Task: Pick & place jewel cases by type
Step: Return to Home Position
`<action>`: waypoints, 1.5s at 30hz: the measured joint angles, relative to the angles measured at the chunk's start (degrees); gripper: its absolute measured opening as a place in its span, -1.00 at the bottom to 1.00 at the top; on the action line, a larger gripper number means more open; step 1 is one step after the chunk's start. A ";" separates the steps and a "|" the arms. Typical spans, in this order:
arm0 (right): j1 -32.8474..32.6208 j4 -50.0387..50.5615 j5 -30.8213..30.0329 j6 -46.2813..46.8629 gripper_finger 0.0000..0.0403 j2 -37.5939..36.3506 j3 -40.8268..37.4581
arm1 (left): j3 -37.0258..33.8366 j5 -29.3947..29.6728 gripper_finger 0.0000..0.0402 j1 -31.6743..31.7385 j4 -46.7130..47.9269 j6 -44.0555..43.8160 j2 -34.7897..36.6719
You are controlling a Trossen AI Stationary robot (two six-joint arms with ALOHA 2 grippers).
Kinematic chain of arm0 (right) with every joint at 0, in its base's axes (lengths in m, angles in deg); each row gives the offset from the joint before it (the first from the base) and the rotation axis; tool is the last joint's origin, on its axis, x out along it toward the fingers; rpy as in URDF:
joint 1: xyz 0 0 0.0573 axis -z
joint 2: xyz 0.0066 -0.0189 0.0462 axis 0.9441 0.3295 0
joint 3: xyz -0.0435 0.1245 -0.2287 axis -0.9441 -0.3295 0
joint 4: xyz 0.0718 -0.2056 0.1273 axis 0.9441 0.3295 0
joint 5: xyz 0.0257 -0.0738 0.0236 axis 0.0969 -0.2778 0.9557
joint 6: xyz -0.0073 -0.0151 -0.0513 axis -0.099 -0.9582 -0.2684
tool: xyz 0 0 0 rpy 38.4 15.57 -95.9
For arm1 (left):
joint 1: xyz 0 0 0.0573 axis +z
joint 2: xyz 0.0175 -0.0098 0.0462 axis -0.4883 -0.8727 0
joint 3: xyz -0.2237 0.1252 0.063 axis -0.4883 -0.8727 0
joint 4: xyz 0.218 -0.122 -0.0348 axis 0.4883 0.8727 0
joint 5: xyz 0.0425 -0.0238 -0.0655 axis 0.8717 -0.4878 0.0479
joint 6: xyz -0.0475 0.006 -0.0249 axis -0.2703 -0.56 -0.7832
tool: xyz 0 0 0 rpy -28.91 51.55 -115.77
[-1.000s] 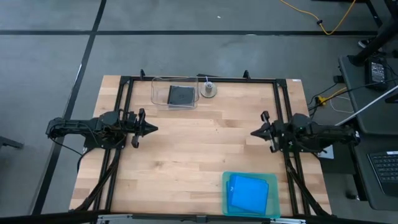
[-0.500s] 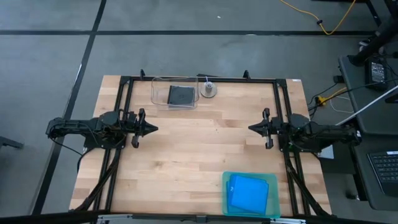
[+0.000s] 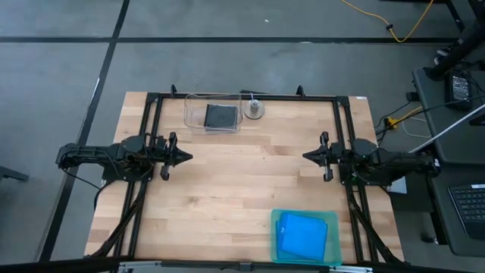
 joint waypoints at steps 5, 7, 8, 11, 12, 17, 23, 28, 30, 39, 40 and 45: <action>-2.87 -0.04 0.23 -0.01 -0.96 -0.28 0.04 | 0.00 0.00 -0.98 0.00 0.00 0.01 0.00; -3.12 -0.05 0.36 -0.01 -0.96 -0.28 0.04 | 0.00 0.00 -0.98 0.00 0.00 0.02 0.00; -3.14 -0.05 0.40 -0.01 -0.96 -0.28 0.04 | 0.00 0.00 -0.98 0.00 -0.01 0.02 0.00; -3.13 -0.05 0.49 -0.01 -0.96 -0.26 0.04 | 0.02 0.00 -0.96 0.00 0.00 0.02 0.00; -3.12 -0.03 0.49 -0.02 -0.96 -0.26 0.04 | 0.02 0.00 -0.96 0.00 -0.01 0.02 0.00; -3.12 -0.03 0.49 -0.02 -0.96 -0.26 0.04 | 0.02 0.00 -0.98 0.00 0.00 0.02 0.00; -3.12 -0.03 0.49 -0.02 -0.96 -0.26 0.04 | 0.02 0.00 -0.96 0.00 -0.02 0.02 0.00; -3.12 -0.03 0.49 -0.03 -0.96 -0.26 0.04 | 0.02 0.00 -0.97 0.00 0.00 0.02 0.00; -3.12 -0.03 0.49 -0.03 -0.96 -0.26 0.04 | 0.02 0.00 -0.98 0.01 0.00 0.02 0.00; -3.12 -0.03 0.49 -0.03 -0.96 -0.26 0.04 | 0.04 0.00 -0.96 0.00 -0.02 0.01 0.00; -3.12 -0.03 0.49 -0.03 -0.96 -0.26 0.04 | 0.04 0.00 -0.97 0.00 -0.02 0.02 0.00; -3.12 -0.03 0.49 -0.03 -0.96 -0.26 0.04 | 0.04 0.00 -0.98 0.00 -0.02 0.02 0.00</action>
